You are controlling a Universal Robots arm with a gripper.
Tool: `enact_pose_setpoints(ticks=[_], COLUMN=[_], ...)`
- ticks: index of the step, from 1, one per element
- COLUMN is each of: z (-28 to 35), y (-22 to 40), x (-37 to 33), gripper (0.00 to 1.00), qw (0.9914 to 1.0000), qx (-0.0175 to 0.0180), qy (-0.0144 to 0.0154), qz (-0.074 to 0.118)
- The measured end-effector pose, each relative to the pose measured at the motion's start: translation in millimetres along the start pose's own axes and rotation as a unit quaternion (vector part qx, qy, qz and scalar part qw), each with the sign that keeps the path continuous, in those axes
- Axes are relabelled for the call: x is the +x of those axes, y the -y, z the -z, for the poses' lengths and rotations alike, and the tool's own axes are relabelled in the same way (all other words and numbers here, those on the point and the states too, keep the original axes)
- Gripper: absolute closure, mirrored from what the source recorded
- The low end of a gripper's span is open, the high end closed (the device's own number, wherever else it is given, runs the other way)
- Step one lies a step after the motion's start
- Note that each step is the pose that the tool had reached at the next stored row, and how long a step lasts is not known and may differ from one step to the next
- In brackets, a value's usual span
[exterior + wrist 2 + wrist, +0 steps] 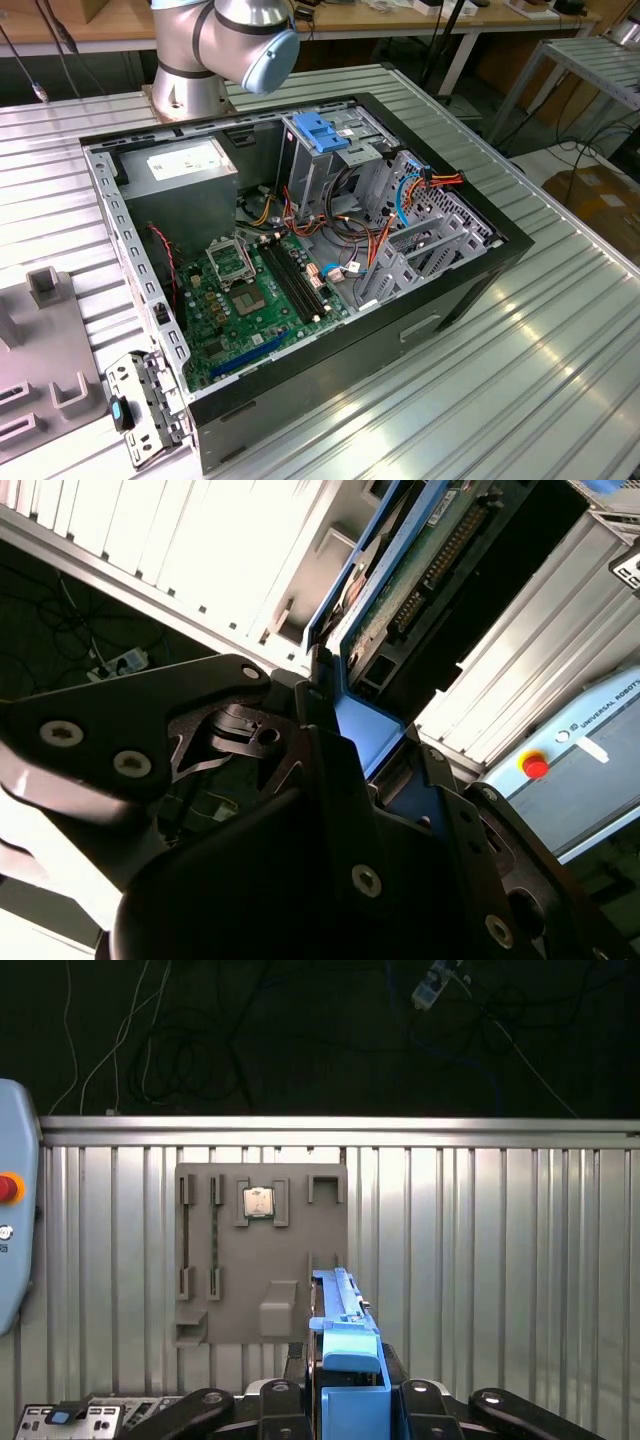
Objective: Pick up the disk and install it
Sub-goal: 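Pick up the disk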
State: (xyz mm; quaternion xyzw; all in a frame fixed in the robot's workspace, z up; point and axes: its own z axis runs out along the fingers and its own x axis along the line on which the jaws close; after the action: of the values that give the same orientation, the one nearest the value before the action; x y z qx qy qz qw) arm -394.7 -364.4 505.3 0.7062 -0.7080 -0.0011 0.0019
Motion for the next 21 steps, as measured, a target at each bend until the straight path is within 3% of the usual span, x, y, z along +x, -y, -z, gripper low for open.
enact_pose_setpoints(ticks=[21], z=[0.1], y=[29.0], x=[0.1], gripper=[0.63], qw=[1.0], qx=[0.0], qy=[0.0], qz=[0.0])
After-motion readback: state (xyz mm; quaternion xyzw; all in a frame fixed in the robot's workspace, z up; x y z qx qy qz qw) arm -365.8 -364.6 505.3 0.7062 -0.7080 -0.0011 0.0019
